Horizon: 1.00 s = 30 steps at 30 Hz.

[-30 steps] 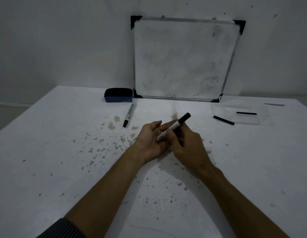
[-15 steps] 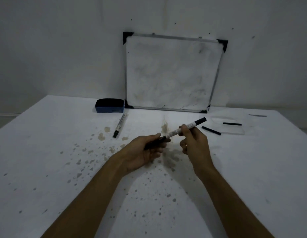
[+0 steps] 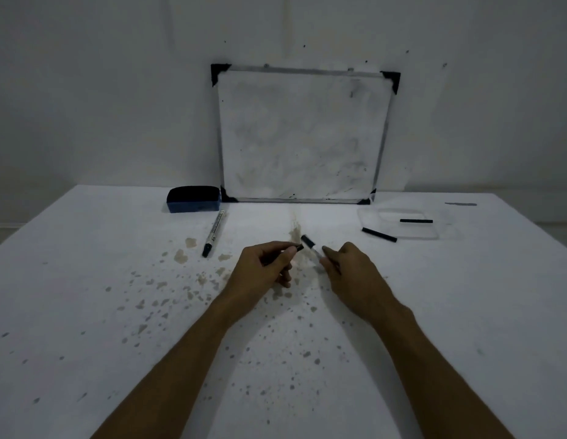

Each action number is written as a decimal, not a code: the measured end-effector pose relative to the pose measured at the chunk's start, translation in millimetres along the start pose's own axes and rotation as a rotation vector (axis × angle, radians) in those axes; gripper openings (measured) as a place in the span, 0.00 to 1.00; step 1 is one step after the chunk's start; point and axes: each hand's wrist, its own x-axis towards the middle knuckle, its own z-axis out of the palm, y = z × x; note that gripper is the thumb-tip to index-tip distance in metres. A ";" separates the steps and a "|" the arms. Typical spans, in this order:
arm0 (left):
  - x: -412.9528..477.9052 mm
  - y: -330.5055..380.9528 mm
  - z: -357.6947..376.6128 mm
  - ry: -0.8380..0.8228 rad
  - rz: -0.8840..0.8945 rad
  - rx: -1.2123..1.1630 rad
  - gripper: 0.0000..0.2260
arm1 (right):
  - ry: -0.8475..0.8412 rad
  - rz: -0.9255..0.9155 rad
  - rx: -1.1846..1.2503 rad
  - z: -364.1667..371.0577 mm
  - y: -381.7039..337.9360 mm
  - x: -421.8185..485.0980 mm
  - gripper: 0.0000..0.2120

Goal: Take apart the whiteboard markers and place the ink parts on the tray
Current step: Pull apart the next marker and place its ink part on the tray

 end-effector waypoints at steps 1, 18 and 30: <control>-0.4 -1.5 1.2 0.015 0.017 0.061 0.10 | 0.005 -0.021 -0.007 2.4 0.3 -0.9 0.21; -0.2 15.7 61.5 -0.053 0.209 0.417 0.08 | -0.140 0.274 0.216 -80.0 74.7 -37.6 0.17; 163.8 72.6 208.4 -0.265 0.322 0.735 0.08 | 0.306 0.478 -0.079 -88.7 205.0 -31.8 0.13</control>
